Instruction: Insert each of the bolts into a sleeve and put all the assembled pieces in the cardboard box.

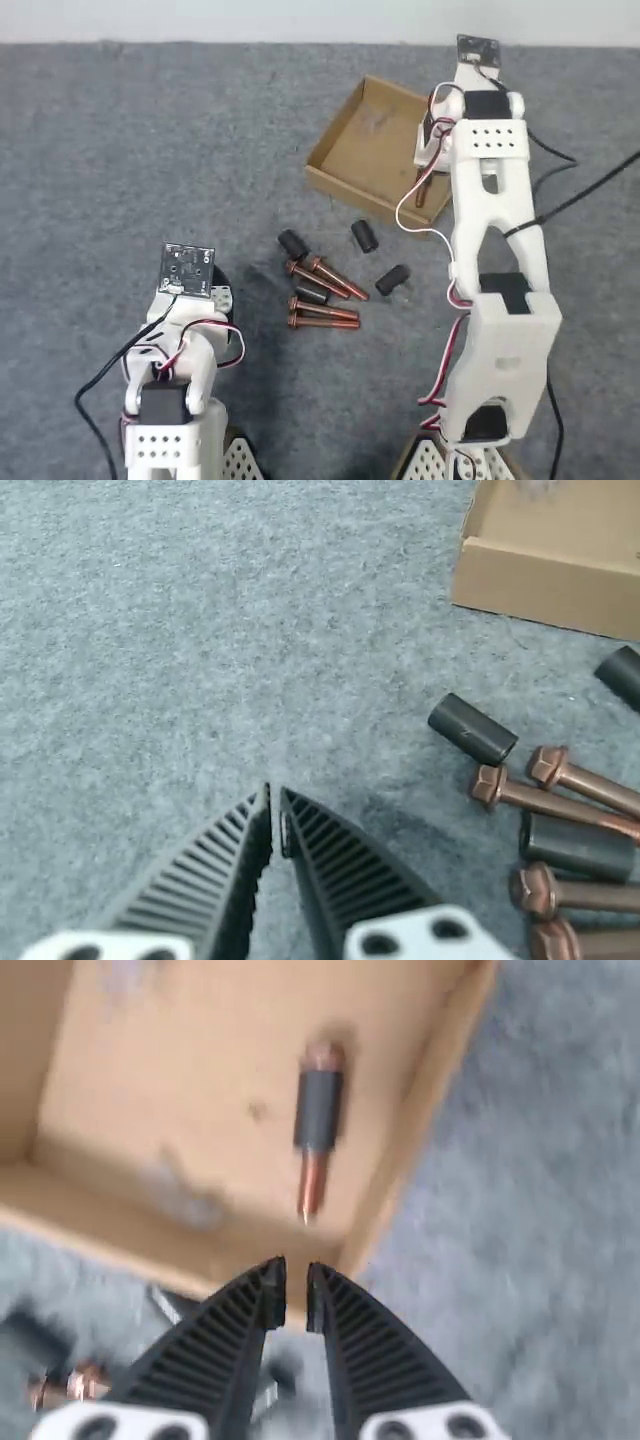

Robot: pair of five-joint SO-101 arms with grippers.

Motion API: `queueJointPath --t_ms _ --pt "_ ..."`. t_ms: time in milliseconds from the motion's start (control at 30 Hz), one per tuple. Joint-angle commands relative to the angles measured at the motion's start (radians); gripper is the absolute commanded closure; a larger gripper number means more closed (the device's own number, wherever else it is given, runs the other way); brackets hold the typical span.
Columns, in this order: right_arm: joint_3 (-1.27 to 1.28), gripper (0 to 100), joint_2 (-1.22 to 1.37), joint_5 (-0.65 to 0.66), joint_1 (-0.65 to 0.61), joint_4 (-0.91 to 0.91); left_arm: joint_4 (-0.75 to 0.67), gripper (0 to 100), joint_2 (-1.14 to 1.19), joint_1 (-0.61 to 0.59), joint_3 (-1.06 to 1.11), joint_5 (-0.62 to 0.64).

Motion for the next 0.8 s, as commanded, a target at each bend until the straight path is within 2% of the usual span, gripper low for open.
queueJointPath --t_ms 0,200,433,600,767 --pt "-0.055 99.2 -0.117 -0.058 0.005 0.137 0.003 98 -0.012 0.005 -0.013 -0.011" --pt "0.002 99.2 -0.193 -0.078 0.005 0.226 0.003 98 -0.012 0.005 -0.013 -0.011" --pt "0.325 99.2 -0.369 -0.095 -0.079 0.202 0.003 98 -0.012 0.005 -0.013 -0.011" --pt "0.537 98.9 -0.49 -0.25 -0.162 0.041 0.008 98 -0.012 0.005 -0.013 -0.011" --pt "0.712 98.9 -0.526 -0.486 -0.236 -0.096 0.008 98 -0.012 0.005 -0.013 -0.011"
